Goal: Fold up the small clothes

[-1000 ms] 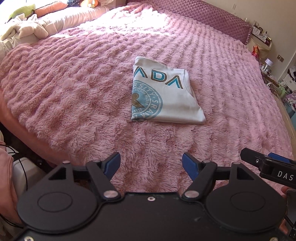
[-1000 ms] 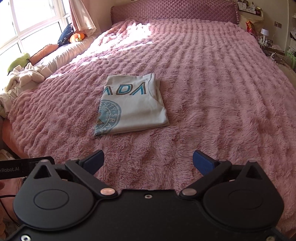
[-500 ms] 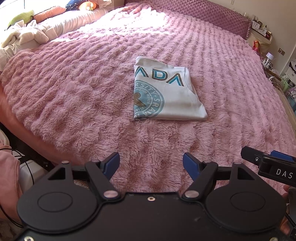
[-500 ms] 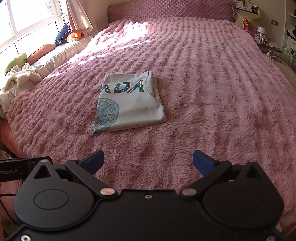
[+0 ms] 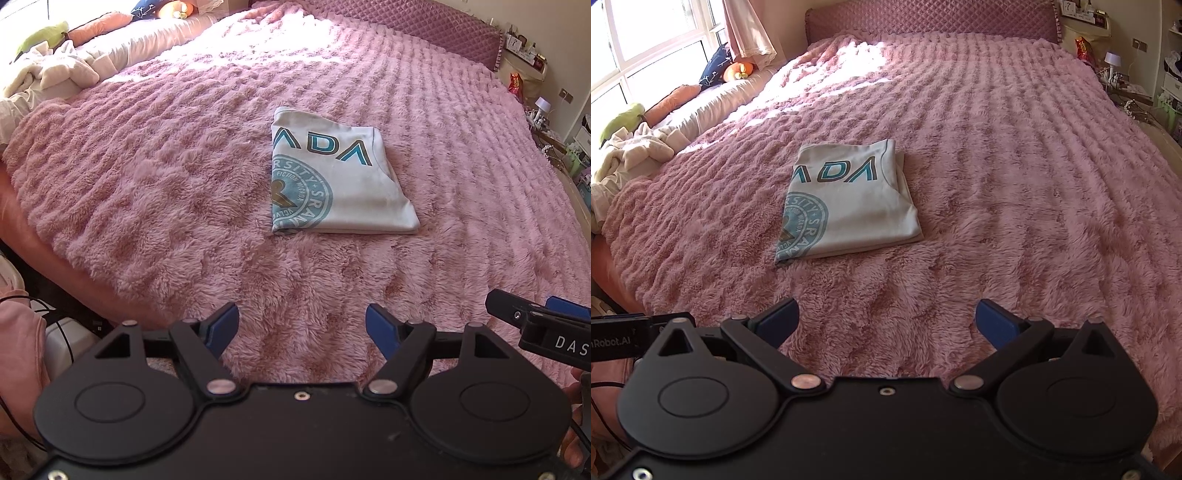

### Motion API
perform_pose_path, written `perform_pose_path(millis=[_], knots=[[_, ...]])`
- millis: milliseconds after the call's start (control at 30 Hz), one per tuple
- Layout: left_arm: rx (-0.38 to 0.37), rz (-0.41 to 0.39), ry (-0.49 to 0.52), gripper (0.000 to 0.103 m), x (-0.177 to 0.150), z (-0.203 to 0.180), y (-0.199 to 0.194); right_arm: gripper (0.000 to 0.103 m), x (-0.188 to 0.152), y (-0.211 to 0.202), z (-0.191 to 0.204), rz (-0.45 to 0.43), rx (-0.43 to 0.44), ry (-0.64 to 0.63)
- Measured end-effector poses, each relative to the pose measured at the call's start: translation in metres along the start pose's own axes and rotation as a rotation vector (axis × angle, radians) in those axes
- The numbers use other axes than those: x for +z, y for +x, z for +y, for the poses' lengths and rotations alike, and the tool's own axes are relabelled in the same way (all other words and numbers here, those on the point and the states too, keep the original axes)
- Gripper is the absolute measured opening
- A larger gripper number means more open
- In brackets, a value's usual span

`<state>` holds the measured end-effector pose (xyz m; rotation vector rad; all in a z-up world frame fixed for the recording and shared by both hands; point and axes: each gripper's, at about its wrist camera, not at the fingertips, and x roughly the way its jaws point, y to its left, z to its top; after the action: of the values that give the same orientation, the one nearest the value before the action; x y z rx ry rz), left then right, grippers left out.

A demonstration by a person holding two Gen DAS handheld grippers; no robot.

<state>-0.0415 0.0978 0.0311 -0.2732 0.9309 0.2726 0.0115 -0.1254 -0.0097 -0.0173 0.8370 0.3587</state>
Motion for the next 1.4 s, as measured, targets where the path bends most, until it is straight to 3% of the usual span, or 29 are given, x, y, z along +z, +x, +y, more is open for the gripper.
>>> perform_pose_path(millis=[1400], knots=[[0.027, 0.034, -0.005, 0.078, -0.0035, 0.0012, -0.0002, 0.103, -0.0038, 0.0013, 0.0004, 0.010, 0.002, -0.007]])
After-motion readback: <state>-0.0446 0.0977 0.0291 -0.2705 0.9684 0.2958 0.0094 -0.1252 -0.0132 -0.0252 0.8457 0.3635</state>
